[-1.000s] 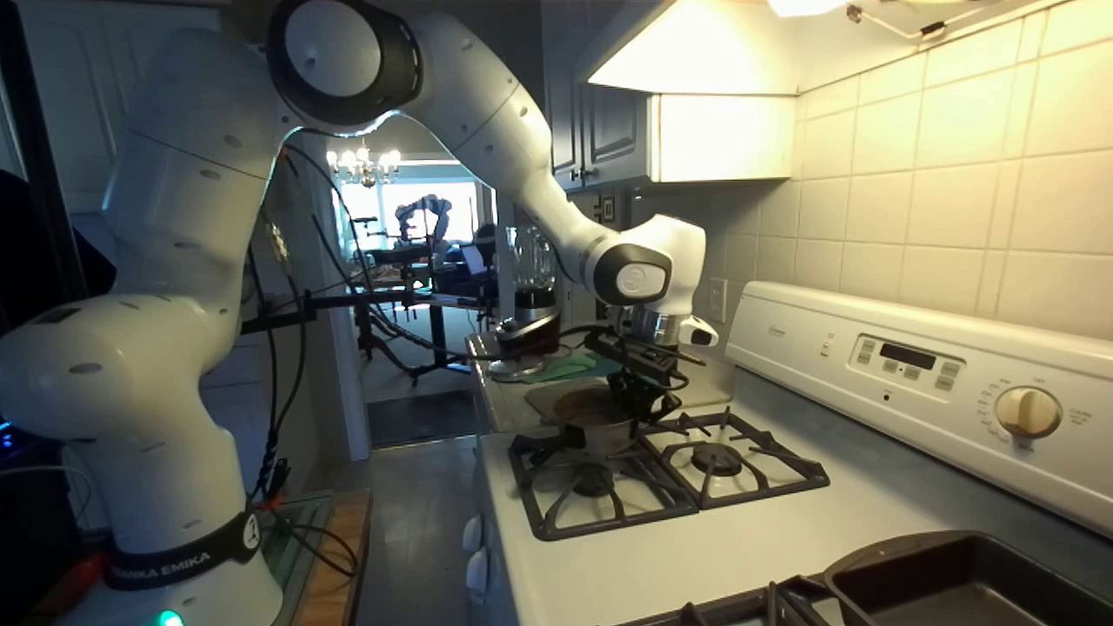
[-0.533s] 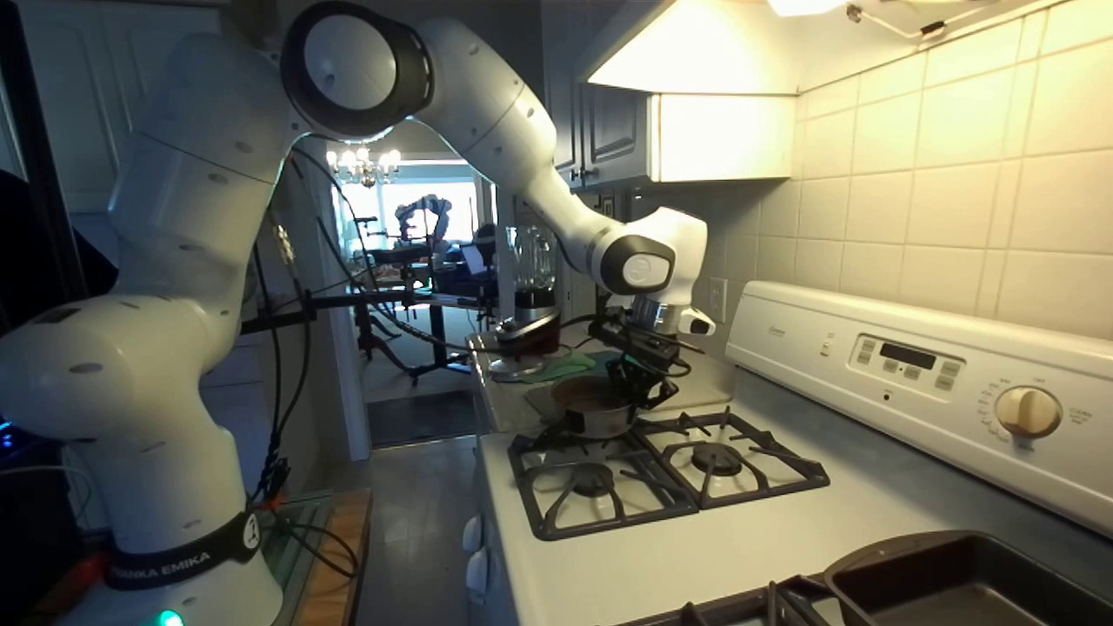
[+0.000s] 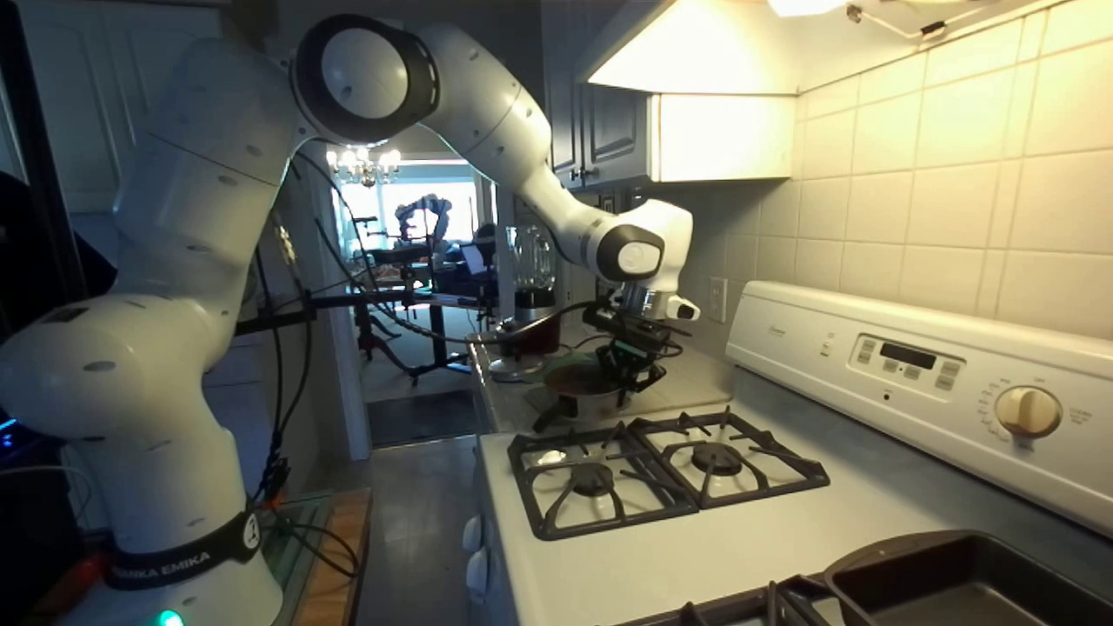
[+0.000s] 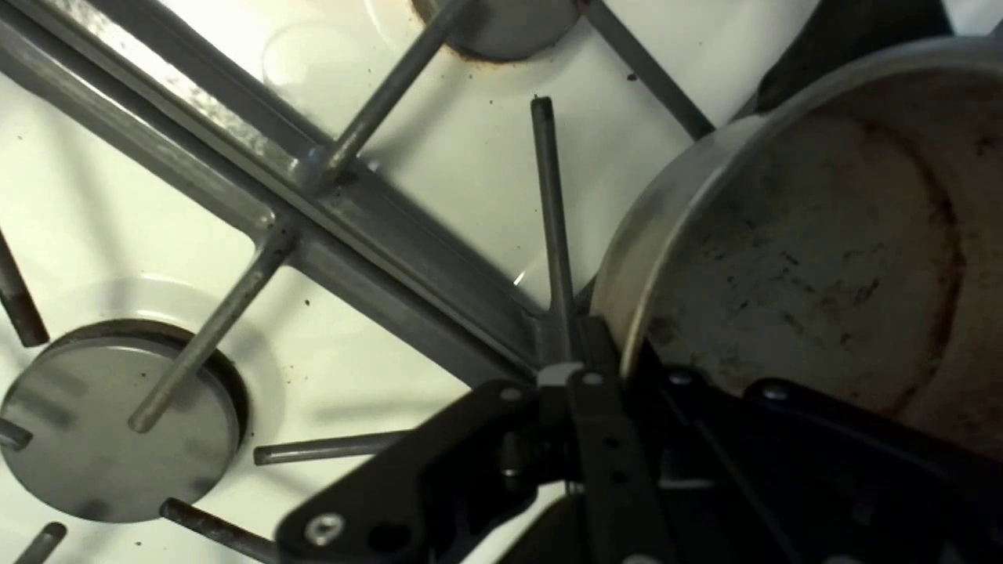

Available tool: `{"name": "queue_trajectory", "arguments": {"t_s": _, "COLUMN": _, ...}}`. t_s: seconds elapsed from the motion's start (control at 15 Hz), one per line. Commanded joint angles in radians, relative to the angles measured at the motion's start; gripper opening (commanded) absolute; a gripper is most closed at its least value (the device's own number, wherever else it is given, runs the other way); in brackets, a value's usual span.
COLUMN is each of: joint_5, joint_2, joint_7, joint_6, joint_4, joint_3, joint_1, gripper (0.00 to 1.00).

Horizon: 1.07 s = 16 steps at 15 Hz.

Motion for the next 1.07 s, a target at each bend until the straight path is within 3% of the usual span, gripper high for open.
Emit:
{"name": "queue_trajectory", "arguments": {"t_s": 0.0, "joint_5": -0.053, "joint_2": 0.053, "joint_7": 0.007, "joint_6": -0.072, "joint_4": 0.097, "joint_3": 0.003, "joint_1": 0.040, "gripper": 0.02}}
{"name": "queue_trajectory", "arguments": {"t_s": 0.47, "joint_5": -0.125, "joint_2": 0.121, "joint_7": -0.001, "joint_6": -0.132, "joint_4": 0.206, "joint_3": 0.008, "joint_1": 0.100, "gripper": 0.02}}
{"name": "queue_trajectory", "arguments": {"t_s": 1.0, "joint_5": -0.130, "joint_2": 0.178, "joint_7": -0.006, "joint_6": -0.182, "joint_4": 0.296, "joint_3": 0.030, "joint_1": 0.136, "gripper": 0.02}}
